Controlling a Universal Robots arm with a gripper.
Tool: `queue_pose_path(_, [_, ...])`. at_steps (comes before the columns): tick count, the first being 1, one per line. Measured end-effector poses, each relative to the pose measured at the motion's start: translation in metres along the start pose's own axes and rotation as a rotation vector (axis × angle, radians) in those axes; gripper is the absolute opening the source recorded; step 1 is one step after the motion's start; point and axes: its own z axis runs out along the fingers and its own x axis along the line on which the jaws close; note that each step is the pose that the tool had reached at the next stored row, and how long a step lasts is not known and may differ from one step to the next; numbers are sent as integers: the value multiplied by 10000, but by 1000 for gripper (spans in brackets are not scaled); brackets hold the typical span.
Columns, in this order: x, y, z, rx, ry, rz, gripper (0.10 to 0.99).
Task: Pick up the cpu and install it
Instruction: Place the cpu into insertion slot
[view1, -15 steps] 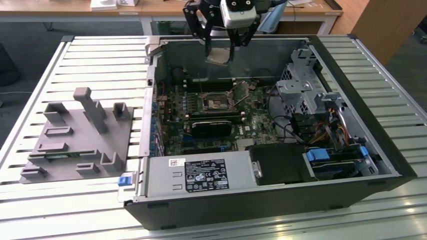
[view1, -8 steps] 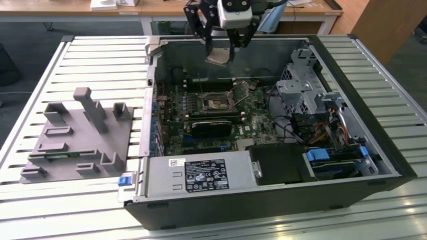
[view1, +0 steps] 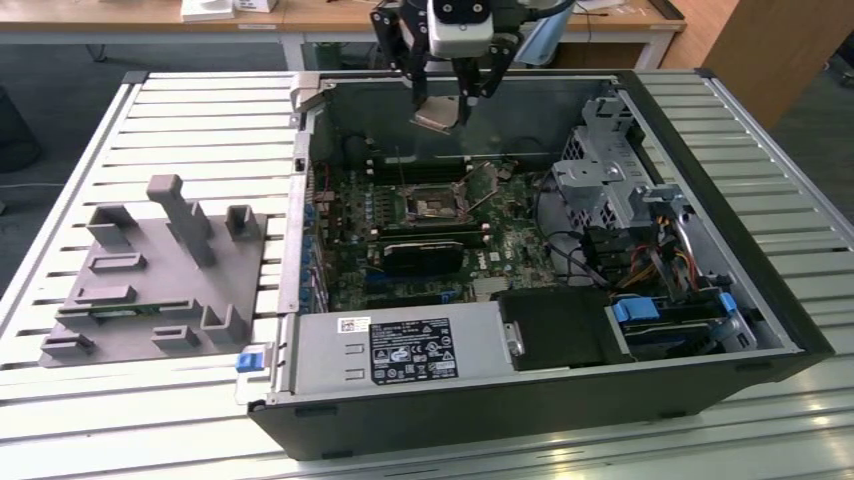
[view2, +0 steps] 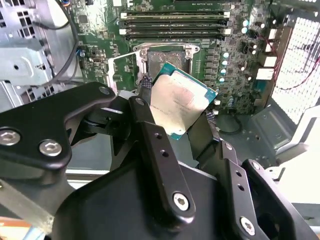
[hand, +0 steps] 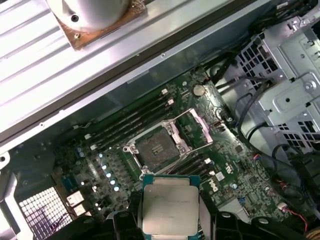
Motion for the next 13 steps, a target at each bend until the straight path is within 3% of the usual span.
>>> queue_pose_path(13, [5,6,12,16,-111,1355,537])
